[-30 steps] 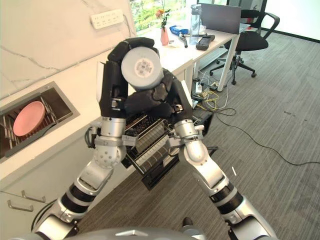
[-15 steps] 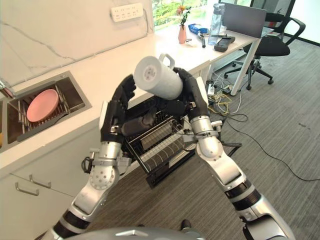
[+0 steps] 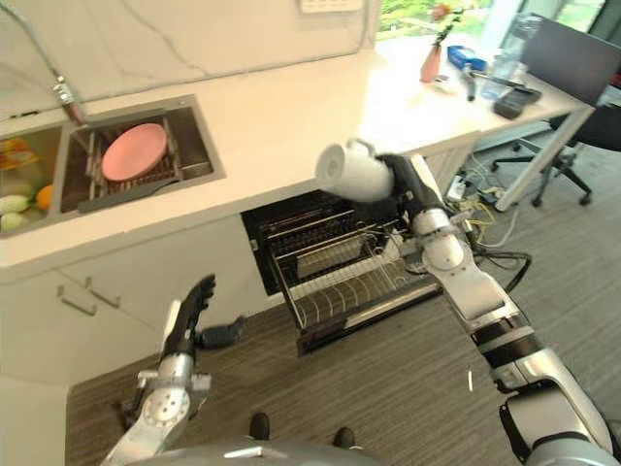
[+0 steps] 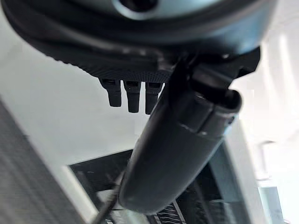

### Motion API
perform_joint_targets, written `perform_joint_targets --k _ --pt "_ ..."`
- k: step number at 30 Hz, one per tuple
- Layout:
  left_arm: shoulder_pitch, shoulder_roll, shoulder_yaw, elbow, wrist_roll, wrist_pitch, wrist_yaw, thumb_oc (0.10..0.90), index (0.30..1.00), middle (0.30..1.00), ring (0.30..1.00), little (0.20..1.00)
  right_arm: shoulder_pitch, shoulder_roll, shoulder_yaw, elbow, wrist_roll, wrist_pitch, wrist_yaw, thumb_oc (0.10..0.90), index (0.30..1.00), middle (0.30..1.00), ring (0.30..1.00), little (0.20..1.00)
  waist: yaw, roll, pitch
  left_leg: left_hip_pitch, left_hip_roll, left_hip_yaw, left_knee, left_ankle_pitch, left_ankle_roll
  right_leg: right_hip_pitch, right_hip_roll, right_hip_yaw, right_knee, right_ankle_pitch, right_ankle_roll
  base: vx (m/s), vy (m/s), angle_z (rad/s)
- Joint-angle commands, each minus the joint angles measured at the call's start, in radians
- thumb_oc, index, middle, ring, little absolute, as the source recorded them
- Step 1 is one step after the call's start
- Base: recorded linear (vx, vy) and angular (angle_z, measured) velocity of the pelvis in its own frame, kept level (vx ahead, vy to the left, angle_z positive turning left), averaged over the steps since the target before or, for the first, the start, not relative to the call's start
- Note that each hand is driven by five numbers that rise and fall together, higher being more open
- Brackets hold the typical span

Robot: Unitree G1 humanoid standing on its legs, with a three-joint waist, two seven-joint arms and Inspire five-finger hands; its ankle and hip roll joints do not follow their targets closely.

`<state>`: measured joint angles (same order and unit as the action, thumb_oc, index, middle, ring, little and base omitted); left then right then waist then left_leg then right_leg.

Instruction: Place the dishes in the dishwasher.

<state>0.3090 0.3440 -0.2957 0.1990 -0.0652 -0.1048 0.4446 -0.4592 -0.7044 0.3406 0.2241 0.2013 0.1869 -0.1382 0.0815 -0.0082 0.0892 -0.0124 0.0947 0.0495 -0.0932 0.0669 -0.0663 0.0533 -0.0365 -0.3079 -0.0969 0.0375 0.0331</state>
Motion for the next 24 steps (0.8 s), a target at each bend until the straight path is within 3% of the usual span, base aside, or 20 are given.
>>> perform_joint_targets --k 1,7,10,11,15,19,24 --pt "-0.054 0.064 0.02 -0.075 0.055 -0.09 -0.013 0.8 0.9 0.9 0.9 0.9 -0.17 -0.01 -0.003 -0.002 -0.06 -0.047 0.024 0.4 0.3 0.3 0.3 0.3 0.008 -0.089 -0.027 0.014 0.041 0.027 0.006 -0.015 -0.068 0.063 -0.096 0.033 0.01 -0.072 0.119 0.0 0.001 0.28" --pt "-0.051 0.085 -0.012 0.06 0.057 -0.102 -0.067 0.8 0.9 0.9 0.9 0.9 -0.175 0.028 0.047 0.331 -0.091 -0.07 0.12 0.4 0.3 0.3 0.3 0.3 0.08 -0.106 -0.004 -0.033 0.028 -0.048 0.006 0.007 -0.077 0.075 -0.095 -0.043 0.01 -0.086 0.112 -0.01 -0.024 0.39" --pt "-0.053 0.092 -0.012 0.066 0.056 -0.105 -0.083 0.8 0.9 0.9 0.9 0.9 -0.18 0.042 0.056 0.388 -0.085 -0.101 0.137 0.4 0.3 0.3 0.3 0.3 0.091 -0.108 0.001 -0.047 0.021 -0.073 0.006 0.013 -0.081 0.08 -0.095 -0.065 0.01 -0.091 0.111 -0.01 -0.022 0.43" --pt "-0.055 0.11 -0.011 0.081 0.055 -0.11 -0.102 0.8 0.9 0.9 0.9 0.9 -0.187 0.064 0.081 0.472 -0.094 -0.121 0.154 0.4 0.3 0.3 0.3 0.3 0.117 -0.108 0.011 -0.062 0.019 -0.092 0.006 0.021 -0.085 0.081 -0.095 -0.086 0.01 -0.095 0.11 -0.05 -0.034 0.42" --pt "-0.067 0.138 -0.004 0.09 0.051 -0.119 -0.117 0.8 0.9 0.9 0.9 0.9 -0.214 0.108 0.069 0.598 -0.04 -0.153 0.17 0.4 0.3 0.3 0.3 0.3 0.153 -0.108 0.036 -0.096 0.012 -0.123 0.006 0.037 -0.089 0.067 -0.094 -0.114 0.01 -0.093 0.109 -0.06 -0.031 0.34" --pt "-0.063 0.143 0.042 0.106 0.006 -0.122 -0.145 0.8 0.9 0.9 0.9 0.9 -0.257 0.146 0.071 0.795 -0.032 -0.192 0.196 0.4 0.3 0.3 0.3 0.3 0.211 -0.103 0.075 -0.134 0.0 -0.163 0.006 0.053 -0.089 0.051 -0.092 -0.152 0.01 -0.093 0.105 -0.06 -0.042 0.4" --pt "-0.043 0.164 0.058 0.118 -0.002 -0.12 -0.188 0.8 0.9 0.9 0.9 0.9 -0.261 0.165 0.024 0.932 -0.017 -0.196 0.191 0.4 0.3 0.3 0.3 0.3 0.236 -0.089 0.093 -0.152 -0.003 -0.179 0.006 0.06 -0.091 0.043 -0.092 -0.169 0.01 -0.094 0.102 -0.01 -0.006 0.21"
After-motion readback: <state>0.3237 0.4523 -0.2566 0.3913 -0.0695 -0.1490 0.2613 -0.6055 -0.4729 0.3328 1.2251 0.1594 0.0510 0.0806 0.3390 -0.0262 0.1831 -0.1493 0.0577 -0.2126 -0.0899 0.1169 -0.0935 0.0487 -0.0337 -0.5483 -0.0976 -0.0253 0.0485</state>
